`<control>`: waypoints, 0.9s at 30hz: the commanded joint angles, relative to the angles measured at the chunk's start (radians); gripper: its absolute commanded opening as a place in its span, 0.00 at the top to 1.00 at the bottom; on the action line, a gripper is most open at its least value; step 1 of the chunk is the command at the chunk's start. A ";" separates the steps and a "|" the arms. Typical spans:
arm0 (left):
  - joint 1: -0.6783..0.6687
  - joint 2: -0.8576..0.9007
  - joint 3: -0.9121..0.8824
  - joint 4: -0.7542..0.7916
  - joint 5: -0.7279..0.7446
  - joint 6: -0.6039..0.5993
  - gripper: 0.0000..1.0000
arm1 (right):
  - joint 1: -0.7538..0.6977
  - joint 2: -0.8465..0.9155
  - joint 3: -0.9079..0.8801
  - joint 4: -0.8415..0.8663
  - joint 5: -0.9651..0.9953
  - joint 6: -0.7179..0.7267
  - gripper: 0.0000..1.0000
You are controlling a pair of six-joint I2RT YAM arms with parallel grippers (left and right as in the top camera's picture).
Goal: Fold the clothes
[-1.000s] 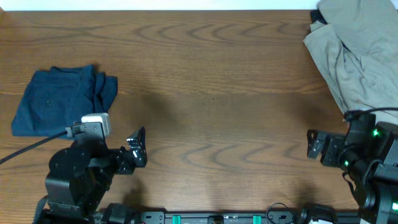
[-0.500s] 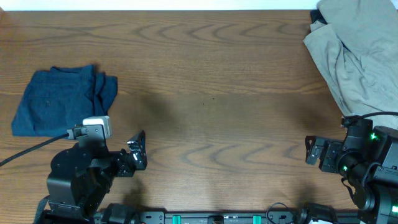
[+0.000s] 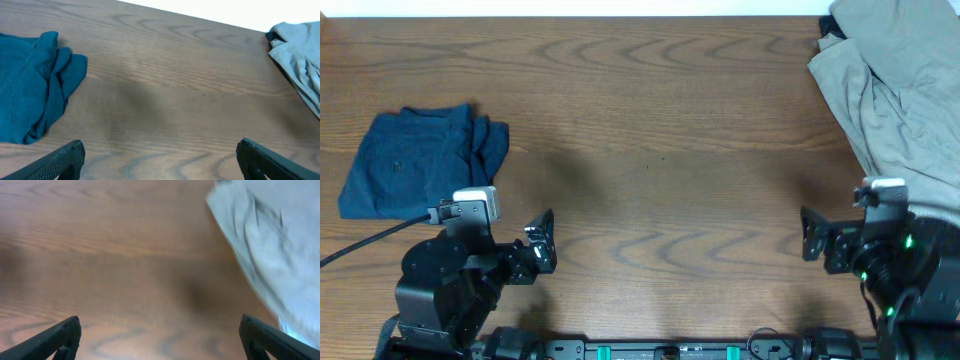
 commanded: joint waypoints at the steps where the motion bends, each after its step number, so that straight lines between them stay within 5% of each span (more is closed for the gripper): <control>1: 0.002 -0.001 -0.006 -0.002 -0.012 -0.010 0.02 | 0.029 -0.126 -0.097 0.073 0.004 -0.060 0.01; 15: 0.002 -0.001 -0.006 -0.002 -0.012 -0.010 0.02 | 0.031 -0.539 -0.624 0.666 -0.049 -0.084 0.01; 27: 0.002 -0.001 -0.006 -0.002 -0.012 -0.010 0.02 | 0.029 -0.544 -0.878 0.983 -0.062 -0.138 0.01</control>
